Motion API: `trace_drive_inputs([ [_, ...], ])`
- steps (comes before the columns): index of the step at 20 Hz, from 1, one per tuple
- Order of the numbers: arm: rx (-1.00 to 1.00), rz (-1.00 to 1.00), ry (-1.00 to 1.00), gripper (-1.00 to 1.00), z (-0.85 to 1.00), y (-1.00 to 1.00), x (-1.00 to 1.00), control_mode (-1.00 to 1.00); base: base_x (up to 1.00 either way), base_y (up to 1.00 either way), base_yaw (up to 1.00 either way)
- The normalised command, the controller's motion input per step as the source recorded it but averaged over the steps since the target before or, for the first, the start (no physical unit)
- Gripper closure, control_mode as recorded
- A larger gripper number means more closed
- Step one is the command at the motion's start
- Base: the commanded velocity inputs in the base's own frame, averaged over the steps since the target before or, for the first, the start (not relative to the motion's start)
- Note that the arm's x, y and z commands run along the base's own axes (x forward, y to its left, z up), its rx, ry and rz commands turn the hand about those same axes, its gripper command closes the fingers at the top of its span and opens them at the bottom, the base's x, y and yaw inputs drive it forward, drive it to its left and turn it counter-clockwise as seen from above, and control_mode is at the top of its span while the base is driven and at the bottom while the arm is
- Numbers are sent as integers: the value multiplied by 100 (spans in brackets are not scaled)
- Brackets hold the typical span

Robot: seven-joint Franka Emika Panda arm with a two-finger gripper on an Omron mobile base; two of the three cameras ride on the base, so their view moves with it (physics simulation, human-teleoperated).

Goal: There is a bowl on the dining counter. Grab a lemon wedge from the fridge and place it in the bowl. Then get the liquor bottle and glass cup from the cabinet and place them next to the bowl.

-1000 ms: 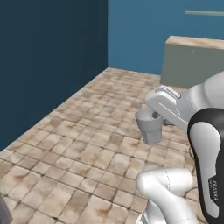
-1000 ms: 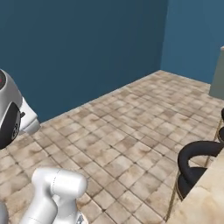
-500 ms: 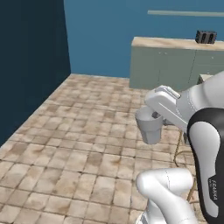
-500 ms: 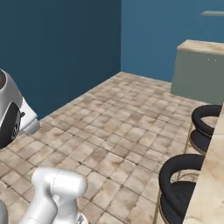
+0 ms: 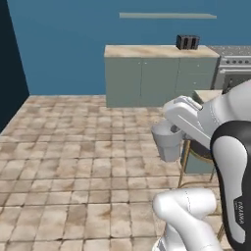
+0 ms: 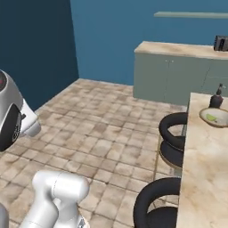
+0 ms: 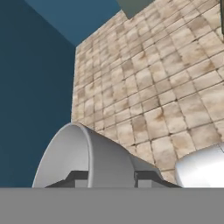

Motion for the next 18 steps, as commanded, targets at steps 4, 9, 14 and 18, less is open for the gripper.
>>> trace_drive_inputs([
  [4,0,0,0,100,0,0,0,100,71,21,-46],
  [9,0,0,0,100,0,0,0,100,47,28,-45],
  [14,0,0,0,100,0,0,0,100,36,34,-47],
  [18,0,0,0,100,0,0,0,100,16,33,-47],
])
